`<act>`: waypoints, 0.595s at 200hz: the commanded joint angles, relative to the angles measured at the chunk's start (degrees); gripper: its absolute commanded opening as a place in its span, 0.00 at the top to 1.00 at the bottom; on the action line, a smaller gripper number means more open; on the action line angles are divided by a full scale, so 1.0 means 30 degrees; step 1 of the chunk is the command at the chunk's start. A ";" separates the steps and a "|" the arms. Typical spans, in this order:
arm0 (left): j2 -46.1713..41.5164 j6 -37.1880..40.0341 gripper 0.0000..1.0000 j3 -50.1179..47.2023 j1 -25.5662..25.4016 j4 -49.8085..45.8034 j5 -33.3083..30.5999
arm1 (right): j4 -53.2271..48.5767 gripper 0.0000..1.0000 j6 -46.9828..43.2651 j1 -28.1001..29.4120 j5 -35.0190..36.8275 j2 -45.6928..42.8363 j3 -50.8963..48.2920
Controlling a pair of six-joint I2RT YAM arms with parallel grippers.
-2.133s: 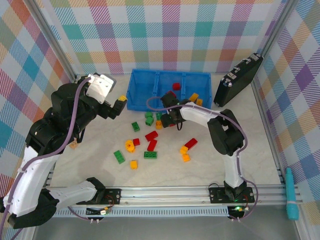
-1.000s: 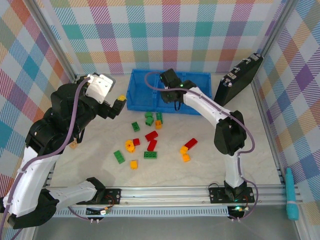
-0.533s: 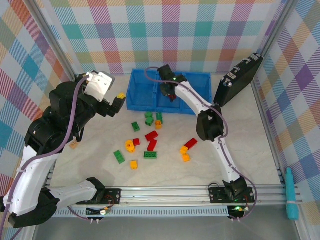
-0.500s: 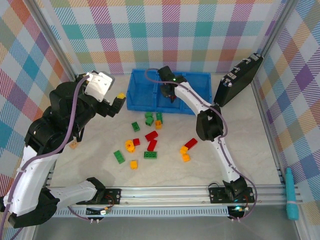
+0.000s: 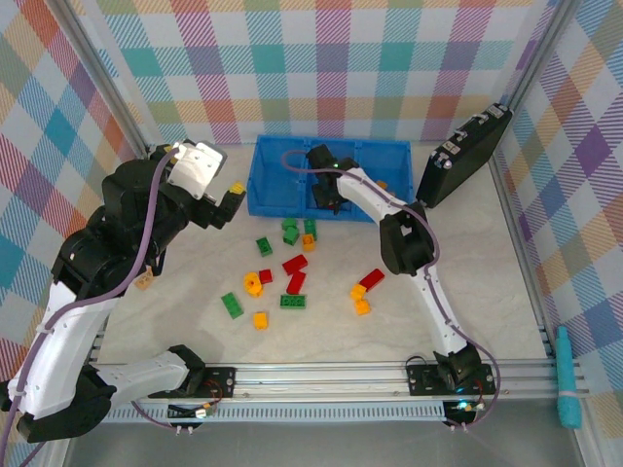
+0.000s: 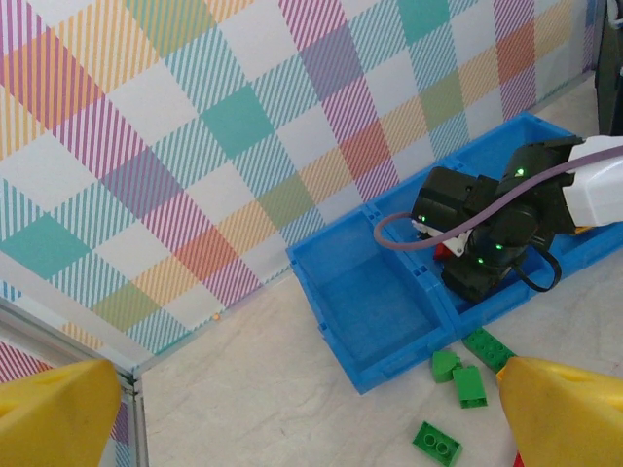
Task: Sort the legos into containers by color
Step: Place the lego in the container.
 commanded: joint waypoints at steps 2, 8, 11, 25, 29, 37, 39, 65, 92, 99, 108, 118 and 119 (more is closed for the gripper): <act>-0.0028 0.0158 0.00 0.0336 -0.0187 -0.0108 0.0101 | 0.0447 0.46 0.0065 0.0008 -0.0251 -0.2378 -0.0398; -0.0029 0.0158 0.00 0.0408 -0.0184 -0.0147 0.0095 | 0.0475 0.44 -0.0010 0.0008 -0.0392 -0.2707 -0.0511; -0.0038 0.0158 0.00 0.0438 -0.0195 -0.0149 0.0126 | 0.0516 0.43 -0.0047 0.0008 -0.0477 -0.2857 -0.0580; 0.0001 0.0128 0.00 0.0588 -0.0200 -0.0235 0.0210 | 0.0677 0.40 -0.0164 0.0052 -0.0805 -0.3787 -0.0908; -0.0007 0.0106 0.00 0.0640 -0.0201 -0.0263 0.0236 | 0.0681 0.39 -0.0175 0.0039 -0.0884 -0.4039 -0.0952; 0.0037 0.0071 0.00 0.0750 -0.0170 -0.0323 0.0296 | 0.0687 0.38 -0.0216 0.0066 -0.1024 -0.4567 -0.1081; 0.0050 0.0048 0.00 0.0777 -0.0193 -0.0347 0.0312 | 0.0661 0.38 -0.0206 0.0067 -0.1053 -0.4680 -0.1113; 0.0161 -0.0098 0.00 0.1133 -0.0192 -0.0522 0.0626 | 0.0375 0.35 -0.0090 0.0096 -0.1307 -0.6266 -0.1601; 0.0475 -0.0450 0.00 0.1776 -0.0188 -0.0887 0.1260 | 0.0139 0.34 0.0163 0.0211 -0.1120 -0.8718 -0.4175; 0.0499 -0.0486 0.00 0.1866 -0.0182 -0.0962 0.1348 | 0.0542 0.34 0.0283 0.0268 -0.0942 -0.9751 -0.5574; 0.0513 -0.0513 0.00 0.1915 -0.0186 -0.0961 0.1380 | 0.1015 0.34 0.0517 0.0272 -0.0777 -1.1192 -0.7518; 0.0515 -0.0516 0.00 0.1978 -0.0190 -0.1021 0.1385 | 0.1307 0.33 0.0915 0.0287 -0.0488 -1.2866 -0.9593; 0.0514 -0.0516 0.00 0.1978 -0.0181 -0.1025 0.1383 | 0.1331 0.33 0.0942 0.0279 -0.0453 -1.3016 -0.9831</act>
